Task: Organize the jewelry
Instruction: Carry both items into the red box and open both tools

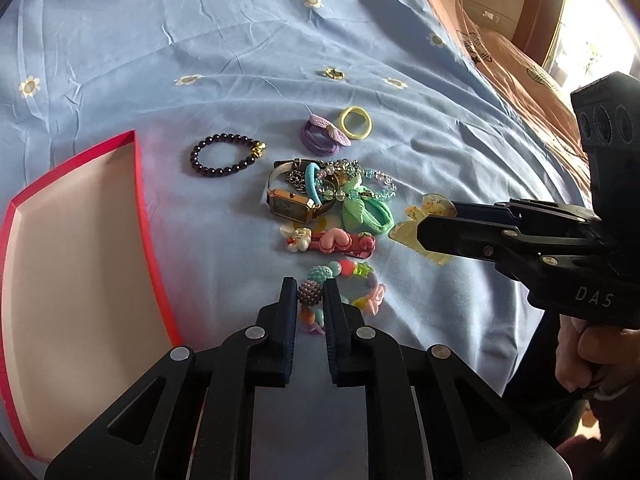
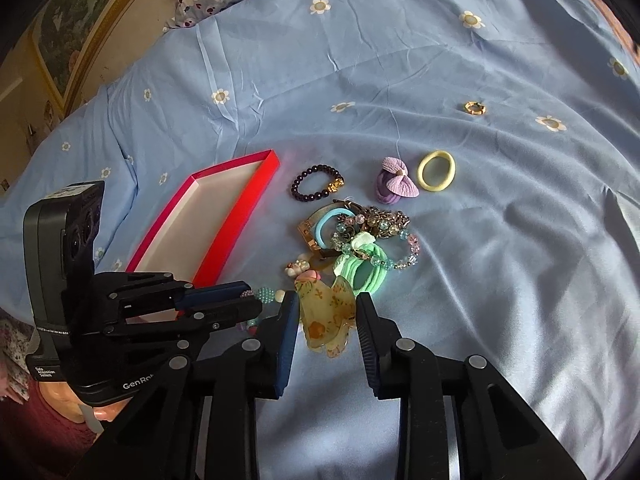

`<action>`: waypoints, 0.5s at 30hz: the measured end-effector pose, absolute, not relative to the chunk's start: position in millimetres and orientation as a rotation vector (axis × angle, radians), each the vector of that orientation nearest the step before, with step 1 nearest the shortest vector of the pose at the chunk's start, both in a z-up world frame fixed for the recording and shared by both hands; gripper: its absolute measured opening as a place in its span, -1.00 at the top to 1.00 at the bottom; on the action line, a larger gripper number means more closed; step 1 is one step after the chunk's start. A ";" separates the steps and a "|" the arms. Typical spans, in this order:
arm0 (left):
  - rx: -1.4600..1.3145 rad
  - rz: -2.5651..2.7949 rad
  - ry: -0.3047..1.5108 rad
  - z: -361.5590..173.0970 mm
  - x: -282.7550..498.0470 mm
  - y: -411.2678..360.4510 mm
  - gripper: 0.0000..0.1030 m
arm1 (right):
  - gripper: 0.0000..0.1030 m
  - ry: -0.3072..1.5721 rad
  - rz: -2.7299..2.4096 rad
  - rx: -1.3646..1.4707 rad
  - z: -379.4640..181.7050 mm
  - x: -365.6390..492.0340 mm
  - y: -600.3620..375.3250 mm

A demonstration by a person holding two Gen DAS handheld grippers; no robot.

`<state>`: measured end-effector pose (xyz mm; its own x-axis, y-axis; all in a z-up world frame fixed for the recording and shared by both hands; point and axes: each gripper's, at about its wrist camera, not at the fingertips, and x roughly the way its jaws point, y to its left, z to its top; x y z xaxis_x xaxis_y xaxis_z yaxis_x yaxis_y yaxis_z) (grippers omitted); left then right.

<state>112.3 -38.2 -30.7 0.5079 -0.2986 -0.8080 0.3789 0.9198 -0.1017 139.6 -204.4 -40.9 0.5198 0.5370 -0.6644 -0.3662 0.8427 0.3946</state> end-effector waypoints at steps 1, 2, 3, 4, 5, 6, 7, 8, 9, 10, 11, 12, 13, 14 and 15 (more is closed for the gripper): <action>0.079 -0.401 0.946 -27.5 109.6 -34.3 0.78 | 0.44 0.863 0.548 0.213 -38.4 138.3 -202.6; 0.064 -0.395 0.939 -24.1 107.1 -30.0 0.78 | 0.44 0.858 0.551 0.211 -36.2 137.5 -200.8; 0.046 -0.390 0.932 -20.7 104.7 -24.7 0.78 | 0.44 0.854 0.555 0.209 -33.7 137.1 -198.7; 0.029 -0.383 0.924 -16.8 102.3 -19.5 0.78 | 0.44 0.851 0.560 0.208 -31.4 136.6 -196.5; 0.015 -0.377 0.915 -13.1 99.8 -14.9 0.78 | 0.44 0.847 0.565 0.206 -29.3 136.1 -193.8; 0.002 -0.373 0.904 -8.9 97.0 -10.1 0.78 | 0.44 0.845 0.570 0.203 -27.3 135.8 -190.7; -0.010 -0.369 0.894 -4.7 94.3 -5.6 0.78 | 0.44 0.844 0.575 0.201 -26.0 135.9 -187.4; -0.019 -0.363 0.882 -0.4 91.6 -1.5 0.78 | 0.44 0.843 0.581 0.200 -24.7 135.0 -184.2; -0.027 -0.357 0.868 4.4 88.7 3.1 0.78 | 0.44 0.843 0.589 0.198 -23.7 134.7 -180.6; -0.036 -0.353 0.855 9.3 86.0 7.8 0.78 | 0.44 0.842 0.597 0.195 -22.4 134.5 -176.5; -0.044 -0.349 0.844 13.3 83.6 12.2 0.78 | 0.44 0.840 0.604 0.191 -21.1 134.5 -172.2; -0.050 -0.343 0.834 16.8 80.4 16.7 0.78 | 0.44 0.838 0.613 0.187 -19.6 134.0 -167.4; -0.055 -0.335 0.823 20.4 77.4 22.1 0.78 | 0.44 0.836 0.624 0.183 -17.7 134.1 -162.3; -0.060 -0.327 0.814 23.4 75.5 26.6 0.78 | 0.44 0.834 0.633 0.179 -16.4 133.0 -157.1; -0.067 -0.319 0.808 26.0 73.8 31.8 0.78 | 0.44 0.831 0.644 0.175 -14.5 133.0 -152.1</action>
